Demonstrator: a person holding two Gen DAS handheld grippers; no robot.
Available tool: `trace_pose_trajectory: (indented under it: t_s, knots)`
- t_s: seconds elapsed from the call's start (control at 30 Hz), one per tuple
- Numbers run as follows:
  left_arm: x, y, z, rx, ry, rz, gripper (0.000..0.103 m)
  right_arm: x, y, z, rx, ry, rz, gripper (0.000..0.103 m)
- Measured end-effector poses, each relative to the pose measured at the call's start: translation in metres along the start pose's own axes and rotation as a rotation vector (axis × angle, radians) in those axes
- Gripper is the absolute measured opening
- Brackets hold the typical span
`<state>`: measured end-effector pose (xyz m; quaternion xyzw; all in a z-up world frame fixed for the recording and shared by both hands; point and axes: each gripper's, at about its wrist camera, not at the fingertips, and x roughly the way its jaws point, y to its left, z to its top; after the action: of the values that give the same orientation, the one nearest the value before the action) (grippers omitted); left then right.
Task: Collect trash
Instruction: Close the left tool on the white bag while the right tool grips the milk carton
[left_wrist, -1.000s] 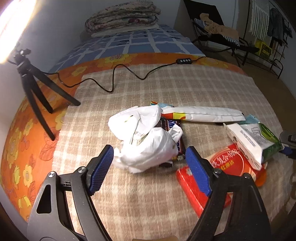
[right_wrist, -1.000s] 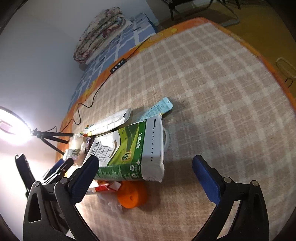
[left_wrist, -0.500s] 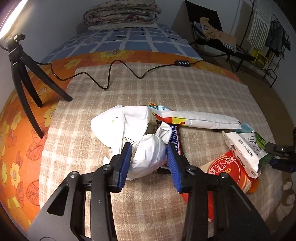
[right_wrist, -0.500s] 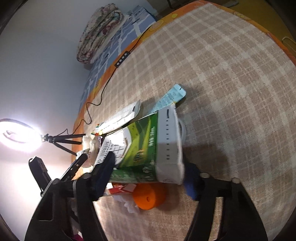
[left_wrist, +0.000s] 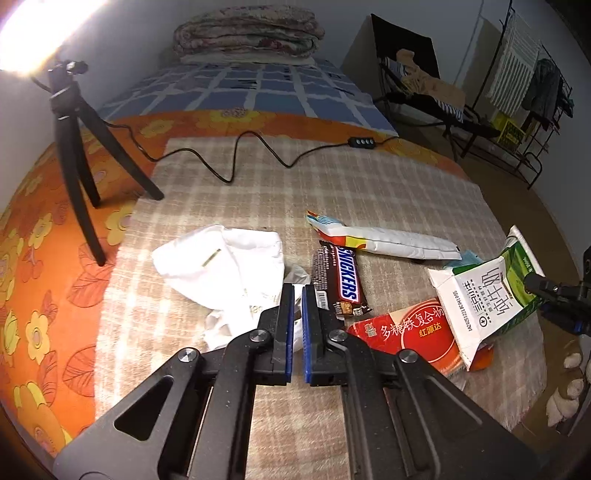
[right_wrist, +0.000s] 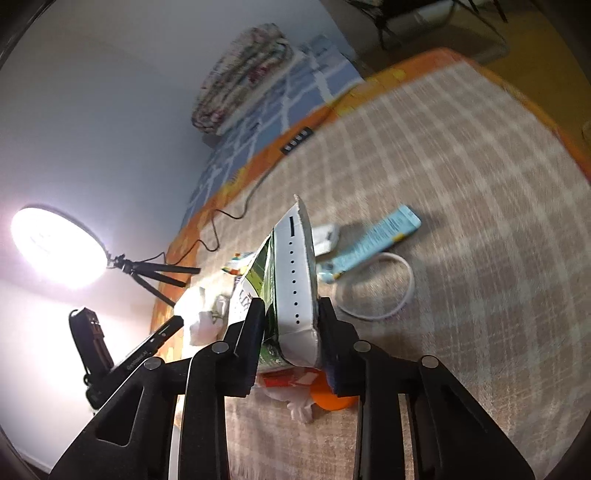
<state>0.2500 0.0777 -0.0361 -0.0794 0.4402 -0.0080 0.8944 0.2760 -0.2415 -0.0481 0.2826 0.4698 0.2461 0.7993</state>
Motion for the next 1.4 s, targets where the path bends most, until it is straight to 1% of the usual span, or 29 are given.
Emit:
trace_pose_trajectory:
  t_s: [0.07, 0.1, 0.13, 0.17, 0.2, 0.23, 0.27, 0.33, 0.4, 0.47, 0.5, 0.53, 0.57, 0.63, 0.77, 0.83, 0.93, 1.07, 1.23, 1.4]
  knots:
    - [-0.008, 0.003, -0.001, 0.01, -0.017, 0.041, 0.002, -0.007, 0.01, 0.0, -0.042, -0.017, -0.001, 0.024]
    - [-0.009, 0.008, -0.001, -0.003, -0.017, 0.054, 0.006, -0.01, 0.013, 0.0, -0.056, -0.023, -0.002, 0.023]
    - [-0.009, 0.013, 0.0, -0.024, 0.001, 0.054, 0.03, -0.013, 0.018, 0.0, -0.081, -0.034, -0.007, 0.023]
    - [-0.007, 0.018, 0.001, -0.046, 0.02, 0.048, 0.05, -0.017, 0.023, -0.001, -0.109, -0.046, -0.014, 0.023]
    - [-0.007, 0.023, 0.001, -0.072, 0.01, 0.048, 0.08, -0.019, 0.027, -0.002, -0.13, -0.054, -0.021, 0.023]
    - [-0.008, 0.028, -0.001, -0.101, -0.02, 0.056, 0.085, -0.021, 0.033, -0.003, -0.16, -0.065, -0.031, 0.023]
    - [-0.006, 0.031, -0.001, -0.118, -0.017, 0.056, 0.085, -0.023, 0.038, -0.005, -0.186, -0.074, -0.036, 0.023]
    - [0.007, 0.036, -0.001, -0.15, 0.037, 0.018, 0.084, -0.024, 0.046, -0.008, -0.223, -0.081, -0.039, 0.022]
    - [0.021, 0.039, -0.003, -0.191, 0.065, 0.01, 0.084, -0.025, 0.056, -0.012, -0.269, -0.087, -0.05, 0.022]
    - [0.032, 0.037, -0.005, -0.199, 0.089, -0.004, 0.083, -0.026, 0.065, -0.017, -0.32, -0.097, -0.064, 0.022]
    - [0.036, 0.036, -0.006, -0.2, 0.093, -0.004, 0.077, -0.028, 0.068, -0.019, -0.337, -0.1, -0.068, 0.022]
    - [0.038, 0.035, -0.007, -0.198, 0.095, -0.009, 0.067, -0.029, 0.071, -0.021, -0.358, -0.105, -0.074, 0.022]
    - [0.04, 0.033, -0.007, -0.188, 0.094, -0.019, 0.063, -0.03, 0.074, -0.023, -0.38, -0.11, -0.08, 0.022]
    - [0.038, 0.028, -0.007, -0.162, 0.078, -0.01, 0.053, -0.031, 0.078, -0.025, -0.402, -0.117, -0.087, 0.022]
    - [0.03, 0.025, -0.009, -0.142, 0.062, -0.021, 0.044, -0.037, 0.082, -0.028, -0.42, -0.13, -0.089, 0.022]
    - [0.022, 0.025, -0.009, -0.141, 0.051, -0.025, 0.043, -0.04, 0.083, -0.028, -0.42, -0.139, -0.086, 0.022]
    - [0.004, 0.026, -0.009, -0.148, 0.03, -0.05, 0.043, -0.05, 0.087, -0.03, -0.426, -0.16, -0.08, 0.022]
    - [-0.027, 0.031, -0.009, -0.192, 0.001, -0.133, 0.043, -0.061, 0.093, -0.034, -0.433, -0.174, -0.064, 0.022]
    - [-0.073, 0.026, -0.013, -0.176, -0.048, -0.171, 0.043, -0.076, 0.101, -0.045, -0.459, -0.178, -0.055, 0.022]
    - [-0.122, 0.016, -0.031, -0.146, -0.09, -0.189, 0.043, -0.092, 0.111, -0.067, -0.508, -0.165, -0.047, 0.022]
